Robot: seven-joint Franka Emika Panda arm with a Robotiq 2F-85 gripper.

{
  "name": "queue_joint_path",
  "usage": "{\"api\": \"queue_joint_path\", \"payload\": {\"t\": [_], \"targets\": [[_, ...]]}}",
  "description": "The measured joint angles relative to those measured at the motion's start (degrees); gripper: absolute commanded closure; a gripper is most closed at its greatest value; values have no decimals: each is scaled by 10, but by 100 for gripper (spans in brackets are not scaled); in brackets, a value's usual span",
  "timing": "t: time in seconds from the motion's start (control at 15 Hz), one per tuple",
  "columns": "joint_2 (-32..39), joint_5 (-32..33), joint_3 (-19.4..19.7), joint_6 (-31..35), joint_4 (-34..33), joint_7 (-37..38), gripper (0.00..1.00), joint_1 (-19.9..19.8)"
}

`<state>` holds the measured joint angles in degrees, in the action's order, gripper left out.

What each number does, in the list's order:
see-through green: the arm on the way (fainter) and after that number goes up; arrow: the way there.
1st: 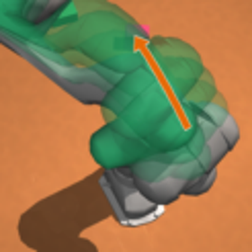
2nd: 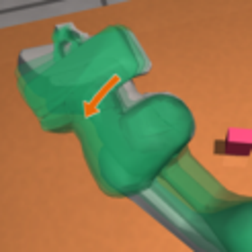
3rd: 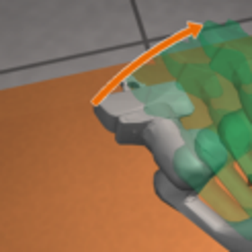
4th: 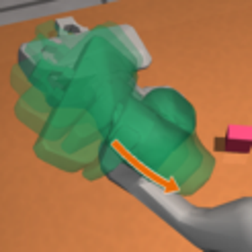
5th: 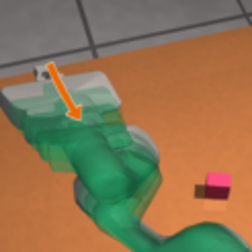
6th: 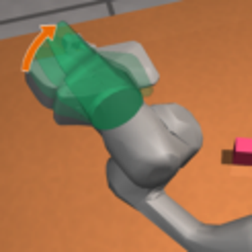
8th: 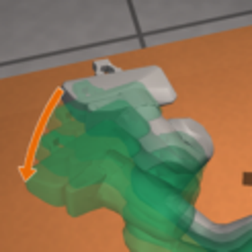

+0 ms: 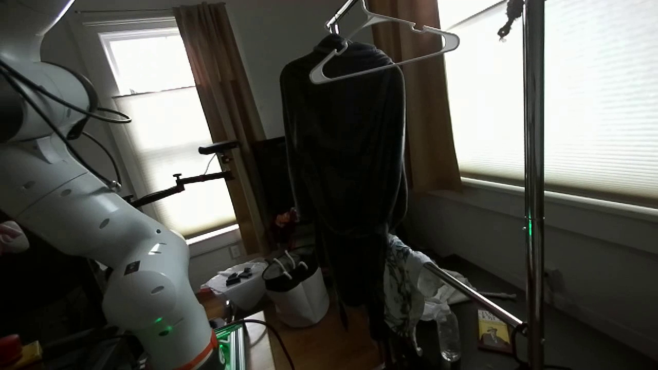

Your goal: Put the white cord on the bottom rail of the stand.

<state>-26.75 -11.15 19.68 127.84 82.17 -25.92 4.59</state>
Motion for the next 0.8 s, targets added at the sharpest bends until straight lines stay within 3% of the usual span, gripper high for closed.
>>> {"api": "queue_joint_path", "payload": {"t": [0.2,0.4,0.8], "targets": [[62,1,23,5,-58,-33,0,0],[79,-3,25,-3,-74,-37,0,0],[118,-48,69,-156,-105,-162,0,-7]]}}
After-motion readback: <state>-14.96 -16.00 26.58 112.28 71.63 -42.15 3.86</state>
